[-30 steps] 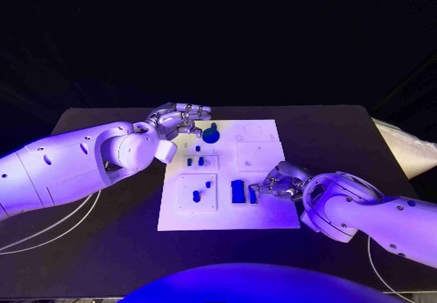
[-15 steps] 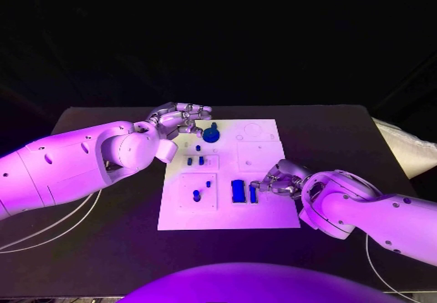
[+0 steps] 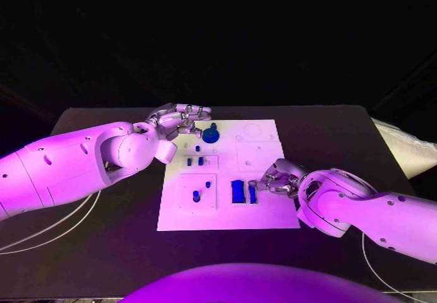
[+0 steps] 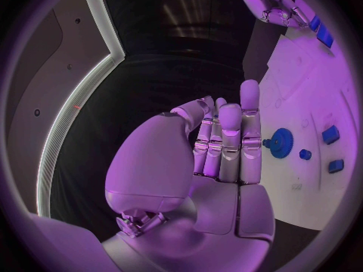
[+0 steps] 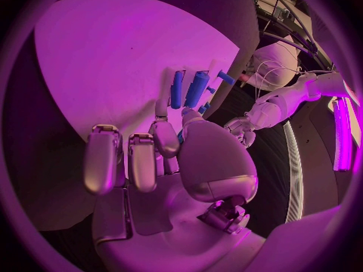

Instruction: Assemble the parts on the task board

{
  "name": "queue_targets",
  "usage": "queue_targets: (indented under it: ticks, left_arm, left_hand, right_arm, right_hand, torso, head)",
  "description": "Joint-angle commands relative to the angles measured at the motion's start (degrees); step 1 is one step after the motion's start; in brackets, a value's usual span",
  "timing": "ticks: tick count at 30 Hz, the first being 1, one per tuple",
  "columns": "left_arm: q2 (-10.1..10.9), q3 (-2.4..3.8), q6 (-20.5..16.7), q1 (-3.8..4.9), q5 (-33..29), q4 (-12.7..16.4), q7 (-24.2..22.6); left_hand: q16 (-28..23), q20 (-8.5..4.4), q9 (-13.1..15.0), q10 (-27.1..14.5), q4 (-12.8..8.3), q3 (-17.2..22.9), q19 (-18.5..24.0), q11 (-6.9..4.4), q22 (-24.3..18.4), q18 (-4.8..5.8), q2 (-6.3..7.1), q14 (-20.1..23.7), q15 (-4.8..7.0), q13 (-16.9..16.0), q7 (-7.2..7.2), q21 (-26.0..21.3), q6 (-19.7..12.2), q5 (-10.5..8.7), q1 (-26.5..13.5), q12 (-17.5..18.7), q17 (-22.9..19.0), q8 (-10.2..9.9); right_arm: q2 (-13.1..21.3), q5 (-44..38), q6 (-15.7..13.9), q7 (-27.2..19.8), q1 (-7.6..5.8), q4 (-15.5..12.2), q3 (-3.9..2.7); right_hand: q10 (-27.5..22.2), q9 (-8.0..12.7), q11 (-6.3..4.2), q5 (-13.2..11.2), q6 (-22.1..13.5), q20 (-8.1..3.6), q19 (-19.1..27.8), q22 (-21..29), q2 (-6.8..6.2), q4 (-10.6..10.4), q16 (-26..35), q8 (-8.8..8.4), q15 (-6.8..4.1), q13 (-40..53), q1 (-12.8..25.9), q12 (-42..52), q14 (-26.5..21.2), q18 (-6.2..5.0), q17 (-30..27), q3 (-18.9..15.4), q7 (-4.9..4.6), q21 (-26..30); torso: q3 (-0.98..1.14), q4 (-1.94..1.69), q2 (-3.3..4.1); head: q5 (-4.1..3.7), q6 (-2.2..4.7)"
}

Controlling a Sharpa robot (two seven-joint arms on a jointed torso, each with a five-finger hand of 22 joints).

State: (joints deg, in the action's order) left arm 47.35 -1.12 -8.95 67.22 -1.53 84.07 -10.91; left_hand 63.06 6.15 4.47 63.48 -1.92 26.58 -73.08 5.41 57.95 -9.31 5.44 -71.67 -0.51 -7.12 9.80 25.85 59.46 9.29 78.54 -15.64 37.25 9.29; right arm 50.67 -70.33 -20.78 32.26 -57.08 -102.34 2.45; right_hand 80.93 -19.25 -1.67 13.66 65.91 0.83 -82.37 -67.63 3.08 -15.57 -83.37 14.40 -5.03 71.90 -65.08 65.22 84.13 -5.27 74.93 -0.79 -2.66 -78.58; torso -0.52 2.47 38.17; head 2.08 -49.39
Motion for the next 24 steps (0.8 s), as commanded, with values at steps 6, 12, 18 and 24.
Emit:
queue_targets:
  ticks: [6, 12, 18, 24]
  left_arm:
    - [-0.16, 0.02, 1.26, 0.0, 0.42, -0.01, 0.1]
    - [-0.17, 0.02, 1.32, 0.0, 0.45, -0.01, 0.15]
    - [-0.15, 0.02, 1.33, 0.0, 0.45, 0.02, 0.22]
    - [-0.09, 0.01, 1.28, 0.0, 0.46, 0.01, 0.39]
  left_hand:
    - [-0.26, -0.1, -0.06, -0.41, -0.33, 0.13, 0.39, 0.08, -0.06, -1.07, 0.0, 0.39, -0.02, -0.08, 0.1, -0.21, -0.38, 0.24, 0.14, -0.26, -0.06, 0.25]
    - [-0.26, -0.1, -0.06, -0.41, -0.33, 0.13, 0.39, 0.08, -0.06, -1.07, 0.0, 0.39, -0.02, -0.08, 0.1, -0.21, -0.38, 0.24, 0.14, -0.26, -0.06, 0.25]
    - [-0.26, -0.1, -0.06, -0.41, -0.33, 0.13, 0.39, 0.08, -0.06, -1.07, 0.0, 0.39, -0.02, -0.08, 0.1, -0.21, -0.38, 0.24, 0.14, -0.26, -0.06, 0.25]
    - [-0.26, -0.1, -0.06, -0.41, -0.33, 0.13, 0.39, 0.08, -0.06, -1.07, 0.0, 0.39, -0.02, -0.08, 0.1, -0.21, -0.38, 0.24, 0.14, -0.26, -0.06, 0.25]
  right_arm:
    - [-0.12, -0.23, 0.88, 1.28, -0.06, 0.17, -0.03]
    - [-0.19, -0.45, 1.32, 1.59, -0.11, 0.43, -0.04]
    - [-0.35, -0.45, 1.82, 1.59, -0.16, 0.61, -0.04]
    - [-0.47, -0.39, 2.73, 1.13, -0.16, 0.47, -0.04]
  right_hand:
    - [0.58, -0.11, -0.08, 0.66, -0.04, -0.08, -0.52, -0.09, 0.53, 0.42, -0.32, 0.08, -0.45, 0.18, -0.91, 0.48, 4.13, 1.05, 5.46, -0.35, 0.17, -0.41]
    - [0.64, -0.16, -0.1, 0.69, -0.06, -0.09, -0.51, -0.08, 0.76, 1.13, -0.33, 0.09, -0.47, 0.29, -2.09, 0.53, 4.13, 1.04, 5.46, -0.39, 0.19, -0.39]
    - [0.63, -0.21, -0.22, -2.75, -0.28, -0.18, -0.54, -0.22, 1.65, 4.15, -0.35, 0.03, -0.59, 0.41, -6.22, 0.43, 4.13, 1.05, 5.51, 1.03, 0.3, -0.43]
    - [0.59, -0.23, -0.25, -4.84, -0.41, -0.19, -0.51, -0.23, 0.82, 6.06, -0.35, -0.02, -0.58, 0.45, -7.88, 0.29, 4.13, 1.06, 5.52, 1.57, 0.32, -0.4]
  torso:
    - [0.02, 0.01, 0.02]
    - [0.03, 0.02, 0.01]
    - [0.03, 0.06, 0.04]
    - [0.03, 0.05, 0.0]
  head:
    - [-0.06, 0.06]
    - [-0.11, 0.06]
    - [-0.12, -0.07]
    - [-0.04, -0.18]
